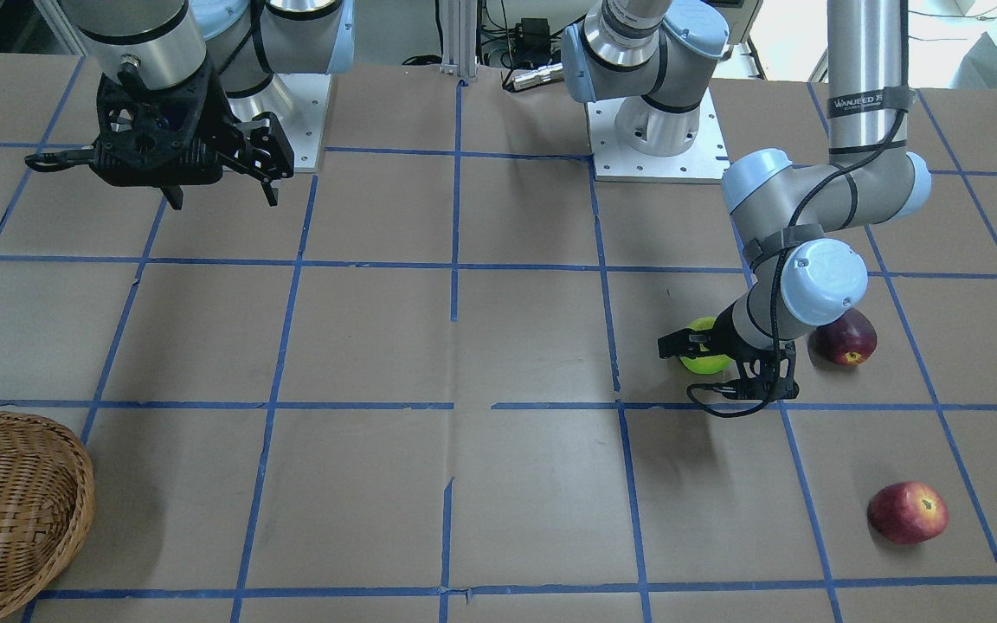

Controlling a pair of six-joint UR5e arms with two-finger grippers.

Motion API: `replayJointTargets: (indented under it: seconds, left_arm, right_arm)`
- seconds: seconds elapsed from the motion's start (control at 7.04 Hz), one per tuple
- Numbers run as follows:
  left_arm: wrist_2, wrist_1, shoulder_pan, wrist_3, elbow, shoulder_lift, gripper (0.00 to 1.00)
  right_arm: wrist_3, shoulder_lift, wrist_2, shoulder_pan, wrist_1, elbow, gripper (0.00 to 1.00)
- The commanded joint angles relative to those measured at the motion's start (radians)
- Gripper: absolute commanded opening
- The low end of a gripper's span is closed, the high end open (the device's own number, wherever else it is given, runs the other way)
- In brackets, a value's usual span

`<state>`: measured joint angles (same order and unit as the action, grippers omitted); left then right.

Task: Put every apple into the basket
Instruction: 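Close the left gripper around the green apple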

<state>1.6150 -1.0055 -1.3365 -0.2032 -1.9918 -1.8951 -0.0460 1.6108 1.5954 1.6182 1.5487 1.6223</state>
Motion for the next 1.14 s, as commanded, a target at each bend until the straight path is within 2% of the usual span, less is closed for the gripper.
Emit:
replayJointTargets:
  seconds: [0.0, 0.14, 0.28, 0.43, 0.57, 0.71, 0.85, 0.99]
  left_arm:
    - [-0.04, -0.008, -0.003, 0.036, -0.004, 0.022, 1.0]
    - [-0.04, -0.019, -0.004, 0.065, -0.011, 0.025, 1.0]
    - [-0.032, -0.019, -0.004, 0.051, -0.025, 0.018, 0.85]
    - [-0.027, -0.021, -0.006, 0.053, -0.027, 0.025, 0.41]
    - [-0.033, -0.04, -0.007, 0.07, -0.012, 0.027, 0.16]
    - [-0.055, -0.066, -0.019, 0.158, 0.043, 0.016, 0.13]
    - [-0.14, -0.152, -0.067, 0.326, 0.161, -0.005, 0.13]
    - [-0.177, -0.242, -0.158, 0.499, 0.282, -0.03, 0.13]
  right_arm:
    - [-0.002, 0.0, 0.008, 0.0, -0.001, 0.001, 1.0]
    - [0.0, 0.0, 0.009, 0.0, 0.001, 0.001, 1.0]
    - [-0.002, 0.0, 0.009, 0.003, -0.001, 0.001, 1.0]
    - [-0.002, 0.0, 0.011, 0.003, 0.001, 0.001, 1.0]
    - [-0.006, 0.0, 0.012, 0.003, 0.001, 0.001, 1.0]
    - [-0.011, 0.0, 0.012, 0.003, 0.002, 0.001, 1.0]
    - [-0.012, -0.003, 0.012, 0.0, 0.004, 0.001, 1.0]
    - [-0.012, -0.006, 0.014, 0.0, 0.001, 0.001, 1.0]
